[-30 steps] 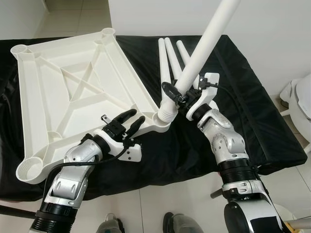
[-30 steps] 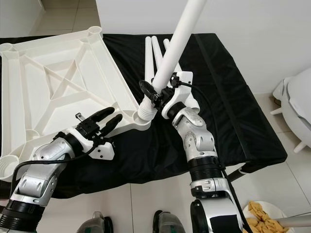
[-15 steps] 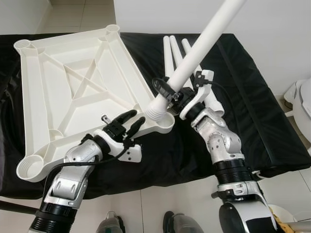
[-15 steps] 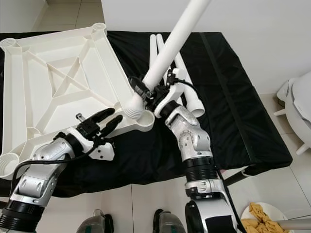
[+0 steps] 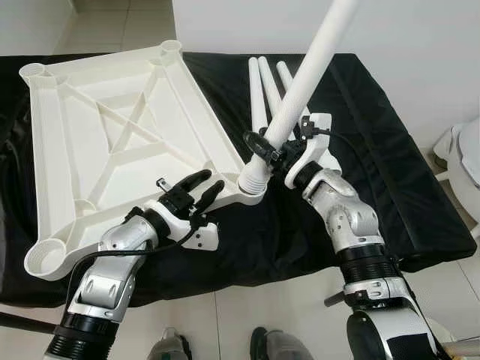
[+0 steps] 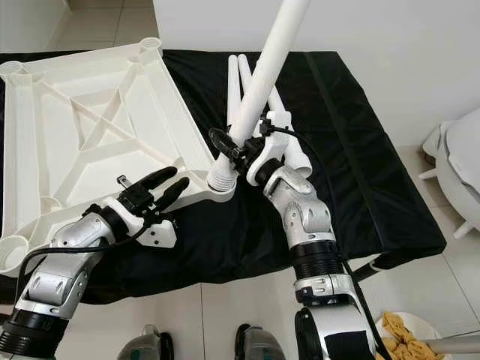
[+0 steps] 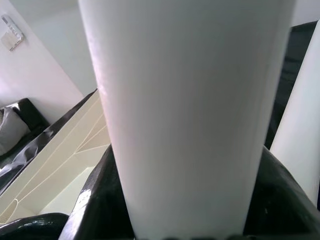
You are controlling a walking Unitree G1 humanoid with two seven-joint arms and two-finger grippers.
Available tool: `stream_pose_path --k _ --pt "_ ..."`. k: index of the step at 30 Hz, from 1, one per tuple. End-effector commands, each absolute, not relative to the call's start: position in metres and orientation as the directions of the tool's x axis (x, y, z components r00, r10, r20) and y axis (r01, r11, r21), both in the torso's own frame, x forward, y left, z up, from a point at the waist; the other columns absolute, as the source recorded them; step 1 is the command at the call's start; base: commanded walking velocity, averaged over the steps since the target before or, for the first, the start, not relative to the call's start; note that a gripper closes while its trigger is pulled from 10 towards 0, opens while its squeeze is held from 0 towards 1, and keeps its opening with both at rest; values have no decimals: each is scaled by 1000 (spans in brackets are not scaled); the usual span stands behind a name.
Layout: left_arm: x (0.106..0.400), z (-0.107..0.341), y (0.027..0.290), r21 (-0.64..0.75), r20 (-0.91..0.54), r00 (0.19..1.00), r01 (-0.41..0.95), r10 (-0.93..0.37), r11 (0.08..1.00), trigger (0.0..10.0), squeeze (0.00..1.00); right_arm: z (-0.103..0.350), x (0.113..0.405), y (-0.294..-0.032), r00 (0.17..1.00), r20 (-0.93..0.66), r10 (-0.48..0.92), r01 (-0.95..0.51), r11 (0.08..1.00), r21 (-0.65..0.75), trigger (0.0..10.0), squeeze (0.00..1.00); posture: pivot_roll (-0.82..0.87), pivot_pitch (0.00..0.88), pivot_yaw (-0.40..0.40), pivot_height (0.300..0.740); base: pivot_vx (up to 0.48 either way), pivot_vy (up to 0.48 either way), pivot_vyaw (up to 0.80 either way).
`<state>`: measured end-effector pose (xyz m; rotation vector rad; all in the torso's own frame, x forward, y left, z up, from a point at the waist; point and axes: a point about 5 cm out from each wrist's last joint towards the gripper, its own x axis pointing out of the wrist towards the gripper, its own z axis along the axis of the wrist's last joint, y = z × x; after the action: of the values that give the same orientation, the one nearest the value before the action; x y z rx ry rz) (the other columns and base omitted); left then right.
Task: Building children table
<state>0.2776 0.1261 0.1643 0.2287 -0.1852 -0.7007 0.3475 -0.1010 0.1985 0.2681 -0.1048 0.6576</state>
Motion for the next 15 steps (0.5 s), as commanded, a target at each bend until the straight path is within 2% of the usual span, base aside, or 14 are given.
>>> stream_pose_path --k 1,8,15 --pt "276 164 125 271 79 734 636 -675 723 10000 0 176 347 -110 829 72 555 -557 804 207 10000 0 15 145 -21 740 0 0 0" --pt "276 164 124 270 79 732 638 -677 721 10000 0 171 336 -96 792 71 607 -609 793 11 10000 0 18 145 -25 740 0 0 0" --pt "275 164 126 270 77 735 636 -674 723 10000 0 167 329 -90 771 72 633 -634 774 -10 10000 0 21 142 -26 740 0 0 0"
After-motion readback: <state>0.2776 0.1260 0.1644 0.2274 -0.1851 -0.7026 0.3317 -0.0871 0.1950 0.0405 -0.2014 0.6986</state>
